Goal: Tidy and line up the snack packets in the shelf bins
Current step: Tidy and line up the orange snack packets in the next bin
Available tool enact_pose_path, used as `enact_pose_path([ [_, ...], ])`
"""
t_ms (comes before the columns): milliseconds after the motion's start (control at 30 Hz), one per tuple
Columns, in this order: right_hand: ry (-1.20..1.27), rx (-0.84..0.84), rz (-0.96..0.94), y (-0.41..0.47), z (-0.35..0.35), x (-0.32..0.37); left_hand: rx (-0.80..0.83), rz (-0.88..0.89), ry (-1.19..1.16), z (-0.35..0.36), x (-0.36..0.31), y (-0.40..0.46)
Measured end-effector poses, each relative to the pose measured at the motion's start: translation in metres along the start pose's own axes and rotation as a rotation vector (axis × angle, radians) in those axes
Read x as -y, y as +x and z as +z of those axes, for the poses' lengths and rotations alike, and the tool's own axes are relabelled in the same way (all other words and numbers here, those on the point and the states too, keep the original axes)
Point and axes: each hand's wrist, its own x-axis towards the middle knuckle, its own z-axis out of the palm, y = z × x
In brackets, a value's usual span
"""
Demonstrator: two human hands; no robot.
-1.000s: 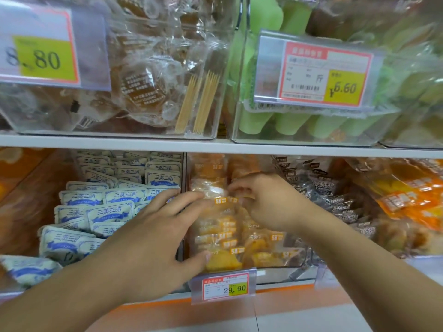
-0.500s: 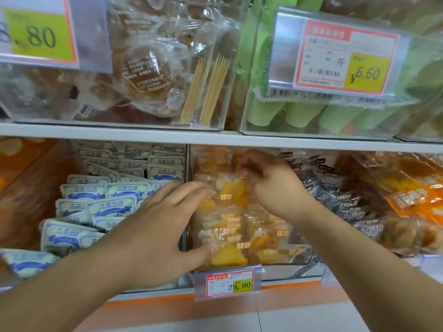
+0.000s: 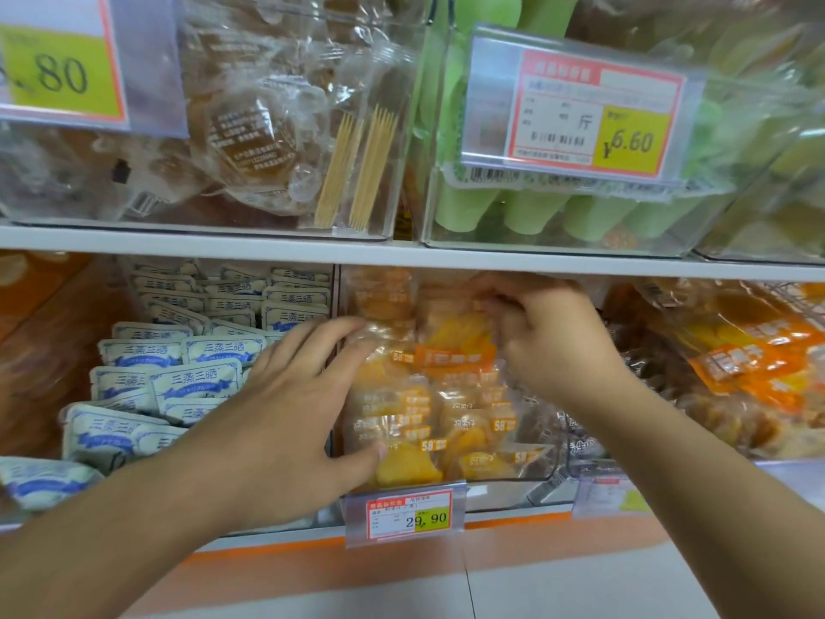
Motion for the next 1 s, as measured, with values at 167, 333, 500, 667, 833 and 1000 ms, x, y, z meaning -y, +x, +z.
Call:
enact_pose_path([
  [167, -0.105, 0.042, -0.075, -0.032, -0.025, -0.007, 0.0, 0.092, 0.142, 0.002, -0.017, 0.006],
  [333, -0.008, -0.213, -0.162, -0.062, -0.044, -0.004, 0.03, 0.064, 0.143, 0.009, -0.025, 0.009],
  [500, 0.094, -0.257, -0.108, -0.084, -0.064, 0.006, 0.027, 0.051, 0.128, 0.007, -0.023, 0.01],
  [667, 0.005, 0.035, -0.014, -0.09, -0.053, 0.0, 0.055, 0.054, 0.14, 0.005, -0.026, 0.01],
  [833, -0.099, 0.287, -0.117, -0.09, -0.04, -0.001, 0.043, 0.075, 0.105, 0.004, -0.02, 0.008],
  [1000, -0.197, 0.3, -0.186, -0.092, -0.038, -0.003, 0.01, 0.1, 0.109, 0.004, -0.013, 0.006],
])
